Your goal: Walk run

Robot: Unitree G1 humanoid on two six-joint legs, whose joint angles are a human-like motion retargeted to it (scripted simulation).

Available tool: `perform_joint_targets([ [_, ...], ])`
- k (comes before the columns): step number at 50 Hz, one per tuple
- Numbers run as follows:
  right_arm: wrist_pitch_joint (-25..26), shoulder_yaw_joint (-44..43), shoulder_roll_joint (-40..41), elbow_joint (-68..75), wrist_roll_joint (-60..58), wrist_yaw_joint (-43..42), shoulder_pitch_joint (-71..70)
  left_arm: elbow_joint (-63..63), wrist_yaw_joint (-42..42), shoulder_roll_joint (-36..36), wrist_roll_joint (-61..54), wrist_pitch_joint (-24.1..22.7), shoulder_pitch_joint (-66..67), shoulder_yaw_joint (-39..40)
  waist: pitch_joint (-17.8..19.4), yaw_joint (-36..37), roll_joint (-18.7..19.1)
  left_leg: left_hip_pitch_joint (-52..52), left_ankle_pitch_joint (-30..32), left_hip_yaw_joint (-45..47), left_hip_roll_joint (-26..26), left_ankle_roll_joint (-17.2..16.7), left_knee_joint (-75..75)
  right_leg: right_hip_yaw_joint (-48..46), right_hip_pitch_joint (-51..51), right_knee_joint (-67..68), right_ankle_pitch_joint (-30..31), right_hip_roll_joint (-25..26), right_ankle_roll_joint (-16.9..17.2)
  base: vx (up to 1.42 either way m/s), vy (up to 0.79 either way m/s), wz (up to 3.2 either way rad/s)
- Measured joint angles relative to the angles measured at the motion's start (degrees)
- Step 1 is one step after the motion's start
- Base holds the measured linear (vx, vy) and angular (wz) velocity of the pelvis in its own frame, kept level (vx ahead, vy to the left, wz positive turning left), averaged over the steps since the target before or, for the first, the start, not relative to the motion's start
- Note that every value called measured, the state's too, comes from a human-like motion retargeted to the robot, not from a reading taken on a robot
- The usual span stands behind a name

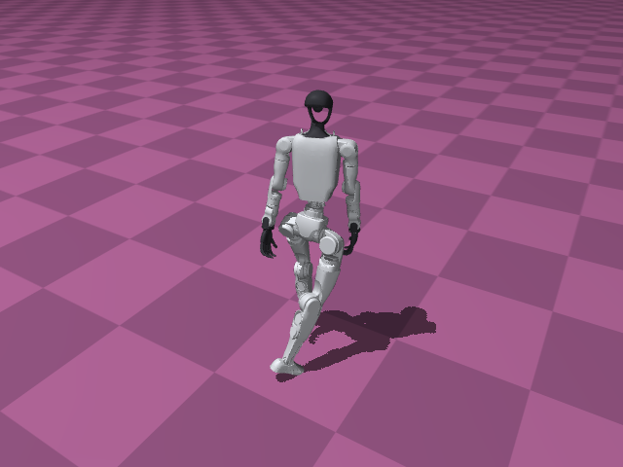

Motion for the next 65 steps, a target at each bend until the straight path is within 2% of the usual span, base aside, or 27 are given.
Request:
perform_joint_targets([
  [3,0.21,-0.19,1.06,2.42,-1.23,-2.11,3.99,-0.07,0.64,0.31,-2.29,-0.20,-1.40,-0.52,-1.24,-1.75,2.89,6.50,-3.79,-0.36,3.15,0.68,-2.10,-2.56,-1.67,10.18,13.52,0.68,-5.46,1.06,0.02,-0.09],
  [5,0.23,-0.25,1.33,3.49,-1.49,-3.06,5.91,-0.25,0.16,0.87,-4.51,-0.38,-2.89,-1.51,-1.06,-2.95,5.84,10.63,-5.71,-0.61,6.34,0.47,-3.04,-6.44,-3.79,20.31,18.28,0.34,-10.30,0.88,0.01,-0.37],
  [7,0.04,-0.51,1.45,3.86,-1.78,-3.25,7.47,-0.85,0.18,1.61,-6.37,-0.35,-4.65,-2.69,-0.35,-3.71,8.01,14.35,-7.65,-1.33,8.27,-0.16,-3.81,-7.46,-7.95,30.76,11.94,-1.25,-12.45,0.81,-0.01,-0.62],
  [10,0.04,-2.08,1.53,4.51,-1.18,-2.87,9.46,-1.95,1.30,2.80,-7.33,-0.37,-7.88,-5.06,0.16,-6.66,7.85,20.22,-7.88,1.33,6.83,-0.15,-8.85,-7.10,-18.09,41.49,5.62,-5.66,-12.04,0.79,-0.03,-0.01],
  [12,0.29,-3.55,1.63,4.98,-0.31,-2.27,10.56,-3.09,1.66,3.65,-6.98,-0.56,-10.07,-6.52,0.12,-8.64,7.05,23.27,-7.90,2.61,5.12,-0.65,-11.88,-7.26,-24.41,41.84,2.13,-7.29,-11.83,0.64,-0.04,0.32],
  [15,0.69,-5.08,1.87,5.49,0.45,-1.20,12.23,-5.23,1.24,4.83,-6.48,-0.95,-13.22,-7.82,-0.42,-11.96,5.84,26.89,-8.53,3.64,2.47,-1.39,-14.96,-6.30,-33.26,34.27,-1.37,-7.99,-11.37,0.67,-0.09,0.43],
  [17,1.04,-5.58,2.02,5.97,0.75,-0.83,13.17,-6.63,0.96,5.62,-6.82,-1.42,-15.18,-8.52,-0.38,-14.23,5.29,29.31,-9.38,2.27,0.67,-1.76,-16.12,-5.23,-37.39,24.33,-3.28,-7.57,-11.24,0.70,-0.14,0.63],
  [21,2.08,-6.93,2.82,7.22,0.57,-0.17,13.73,-9.57,0.61,7.24,-7.42,-2.12,-18.78,-9.59,-0.26,-18.55,4.21,34.41,-10.95,0.08,-1.92,-2.78,-17.79,0.75,-44.39,5.81,-3.38,-5.64,-9.50,0.71,-0.21,0.77],
  [25,3.18,-8.51,3.31,7.53,0.59,-0.11,14.16,-12.37,1.20,6.91,-7.87,-3.05,-19.73,-10.77,-1.70,-19.22,4.49,37.21,-10.16,-3.52,-2.49,-4.43,-16.57,2.12,-48.16,1.99,-5.17,-4.42,-8.90,0.80,-0.21,0.36],
  [26,3.34,-8.80,3.38,7.51,0.50,-0.62,14.15,-12.69,1.48,6.49,-7.93,-3.44,-19.18,-10.63,-2.66,-19.14,4.67,37.39,-8.64,-3.94,-2.52,-5.13,-15.86,1.60,-48.32,3.98,-4.48,-4.41,-11.54,0.81,-0.18,0.07],
  [28,3.35,-9.36,3.56,7.20,0.29,-1.22,14.57,-13.00,1.39,5.73,-7.57,-4.10,-17.30,-10.21,-4.01,-20.11,4.95,38.79,-4.41,-3.94,-2.17,-6.69,-14.04,-1.29,-46.97,5.87,-0.85,-4.94,-14.77,1.00,-0.26,0.36],
  [30,3.09,-9.60,3.48,6.61,0.64,-0.41,15.10,-12.81,1.07,4.86,-6.12,-4.48,-14.33,-9.09,-4.55,-20.65,4.66,40.54,3.61,-2.09,-2.12,-7.31,-11.21,2.01,-45.93,9.93,-0.12,-6.10,-16.01,1.13,-0.31,0.58],
  [33,3.17,-11.17,3.20,4.78,1.25,0.73,15.14,-11.03,2.31,1.94,-3.85,-4.31,-9.54,-7.42,-5.65,-20.16,2.84,39.70,18.96,7.05,0.35,-5.30,-1.55,6.27,-42.25,13.59,-5.98,-9.53,-14.67,1.14,-0.32,0.54],
  [35,3.05,-9.07,2.50,2.07,1.85,1.28,15.30,-9.58,1.15,1.15,-2.89,-4.09,-6.83,-6.55,-5.58,-18.22,-0.12,37.77,24.67,13.88,0.69,-2.39,8.14,4.56,-37.11,12.14,-8.32,-12.02,-14.60,0.94,-0.28,-0.13],
  [37,1.96,-6.00,1.39,-1.08,1.04,2.15,14.88,-9.23,-1.85,1.52,-0.52,-3.63,-4.82,-6.00,-4.50,-17.65,-2.59,33.42,19.14,16.15,3.23,-0.26,18.67,2.90,-32.43,11.16,-10.04,-14.48,-13.36,0.86,-0.27,0.44],
  [39,1.45,-4.01,0.47,-3.57,-2.07,1.79,13.50,-8.91,-2.74,1.79,2.01,-3.13,-2.79,-4.22,-3.32,-16.49,-4.23,28.83,13.10,19.12,6.74,1.92,26.00,3.02,-27.89,8.99,-11.09,-14.17,-12.41,0.57,-0.21,0.50],
  [40,1.60,-3.09,0.08,-4.58,-3.84,1.46,12.56,-8.56,-2.44,1.97,2.66,-2.93,-1.77,-3.24,-2.83,-15.72,-4.41,26.17,11.29,19.39,8.24,1.73,28.17,2.08,-25.51,7.49,-11.27,-13.48,-11.99,0.62,-0.24,0.24],
  [42,2.50,-1.21,-1.04,-5.97,-6.11,1.57,9.87,-6.82,-0.38,2.26,1.00,-2.63,0.10,-1.59,-2.11,-13.59,-2.87,19.07,8.35,15.92,9.12,-0.91,29.62,-1.95,-20.42,2.45,-10.67,-9.47,-11.94,0.83,-0.30,-0.11],
  [45,3.24,0.95,-2.95,-7.31,-6.97,2.40,5.23,-3.57,1.43,2.22,-2.70,-1.86,2.58,1.83,-1.33,-9.14,-1.41,10.20,4.48,12.92,7.47,-3.57,24.33,-1.80,-15.34,-2.42,-10.68,-4.50,-11.18,0.72,-0.24,-0.59],
  [50,3.71,1.21,-4.61,-8.98,-5.17,2.49,-3.43,0.53,-1.38,0.95,-7.91,1.98,4.02,9.62,0.90,-3.67,1.55,1.69,2.22,7.69,4.15,-5.19,1.46,-0.78,-7.05,-6.86,-12.76,2.19,-9.07,0.65,-0.14,-0.58],
  [55,1.87,0.37,-3.86,-10.57,-0.74,1.44,-8.21,2.29,-4.52,0.13,-12.34,2.97,3.10,11.56,0.99,-0.46,1.11,-5.14,2.80,4.55,0.77,-8.27,-10.68,-0.19,-2.40,-7.29,-13.61,2.95,-4.83,0.77,-0.09,-0.30],
  [57,1.38,-0.02,-2.97,-10.51,0.29,1.77,-8.26,2.14,-5.03,0.37,-11.02,3.16,2.42,10.55,0.58,-1.20,1.47,-5.48,1.71,3.76,-0.10,-6.18,-8.09,0.24,-0.82,-6.32,-12.51,3.62,-2.72,0.79,-0.05,0.26],
  [58,1.31,-0.23,-2.48,-10.21,0.49,2.11,-7.89,1.84,-5.16,0.55,-9.69,3.23,2.11,9.80,0.21,-1.52,1.59,-5.25,1.65,3.21,-0.64,-3.60,-6.07,0.01,-0.02,-5.75,-11.26,3.87,-1.72,0.97,-0.03,0.02],
  [60,1.23,-0.80,-2.12,-8.53,0.19,3.21,-6.35,1.16,-5.21,0.81,-6.24,2.93,1.92,7.95,-0.56,0.54,1.47,-3.32,5.39,6.93,0.57,-0.65,-5.48,0.47,1.85,-3.80,-7.08,3.43,-0.14,1.06,0.02,-0.65],
  [61,1.22,-1.44,-2.13,-6.91,-0.73,3.97,-5.41,1.01,-5.16,1.14,-4.41,2.50,1.79,6.92,-0.98,1.49,1.20,-3.16,4.37,2.90,0.52,-0.10,-3.67,1.56,2.09,-2.01,-3.21,2.87,-0.15,1.25,0.08,-1.01],
  [63,1.79,-1.68,-1.27,-3.29,-3.23,4.17,-3.89,0.67,-4.65,1.57,-1.78,1.89,1.43,5.90,-1.40,2.02,1.49,-1.60,1.42,0.91,2.21,0.52,-0.71,3.46,1.39,3.70,6.76,1.89,-2.58,1.32,0.05,-0.96],
  [65,3.04,-0.67,-0.22,0.36,-5.44,2.89,-2.75,0.08,-4.43,2.00,-1.11,1.81,0.80,4.39,-1.89,-1.27,4.49,2.41,-2.06,-1.34,5.39,-0.65,0.02,1.31,-1.15,13.66,16.23,1.86,-5.91,0.90,-0.01,-0.28],
])
